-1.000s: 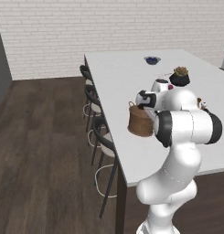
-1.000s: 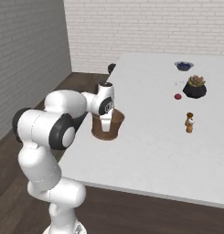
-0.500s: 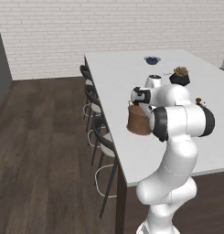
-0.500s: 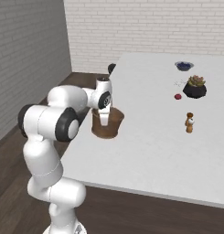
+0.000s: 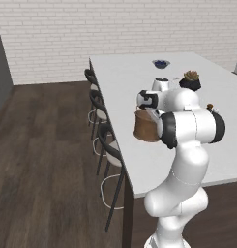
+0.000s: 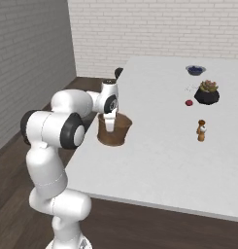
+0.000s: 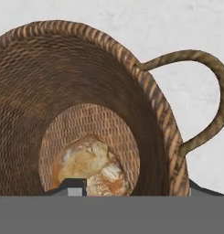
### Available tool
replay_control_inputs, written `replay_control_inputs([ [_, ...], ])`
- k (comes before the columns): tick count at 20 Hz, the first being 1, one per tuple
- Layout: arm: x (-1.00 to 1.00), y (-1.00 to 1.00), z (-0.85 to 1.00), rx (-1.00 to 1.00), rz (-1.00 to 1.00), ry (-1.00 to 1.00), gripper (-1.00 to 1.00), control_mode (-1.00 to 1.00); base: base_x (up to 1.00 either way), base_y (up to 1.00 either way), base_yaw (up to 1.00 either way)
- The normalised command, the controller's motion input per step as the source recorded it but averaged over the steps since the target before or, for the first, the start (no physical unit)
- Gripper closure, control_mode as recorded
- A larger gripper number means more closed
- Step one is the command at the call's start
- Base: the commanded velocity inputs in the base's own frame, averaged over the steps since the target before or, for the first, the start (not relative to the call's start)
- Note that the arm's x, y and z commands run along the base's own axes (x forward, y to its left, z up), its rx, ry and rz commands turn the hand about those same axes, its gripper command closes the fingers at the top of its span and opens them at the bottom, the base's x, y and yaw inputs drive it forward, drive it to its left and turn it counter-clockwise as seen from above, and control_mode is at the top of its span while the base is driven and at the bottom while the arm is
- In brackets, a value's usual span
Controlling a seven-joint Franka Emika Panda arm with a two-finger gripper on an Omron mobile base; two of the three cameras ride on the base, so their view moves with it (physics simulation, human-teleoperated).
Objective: Open the cabinet, pick up the bread from the cabinet and place it in the basket. Then move the basket to the dining counter.
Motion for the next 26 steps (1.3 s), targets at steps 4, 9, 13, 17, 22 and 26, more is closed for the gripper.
replay_control_inputs([
  [4,0.0,0.03,0.0,0.0,0.0,-0.04,-1.0,-1.0,0.0,0.0,0.0],
  [9,-0.28,0.0,0.37,0.0,0.0,0.0,-1.0,-1.0,0.0,0.0,0.0],
  [13,-0.38,0.0,0.68,0.0,0.0,0.0,-1.0,-1.0,0.0,0.0,0.0],
  [17,-0.41,0.0,0.74,0.0,0.0,0.0,-1.0,-1.0,0.0,0.0,0.0],
  [22,-0.59,0.0,0.63,-0.02,0.0,0.02,-1.0,-1.0,0.0,0.0,0.0],
  [26,-1.0,-0.03,0.43,-0.01,0.0,0.0,-1.0,-1.0,0.0,0.0,0.0],
])
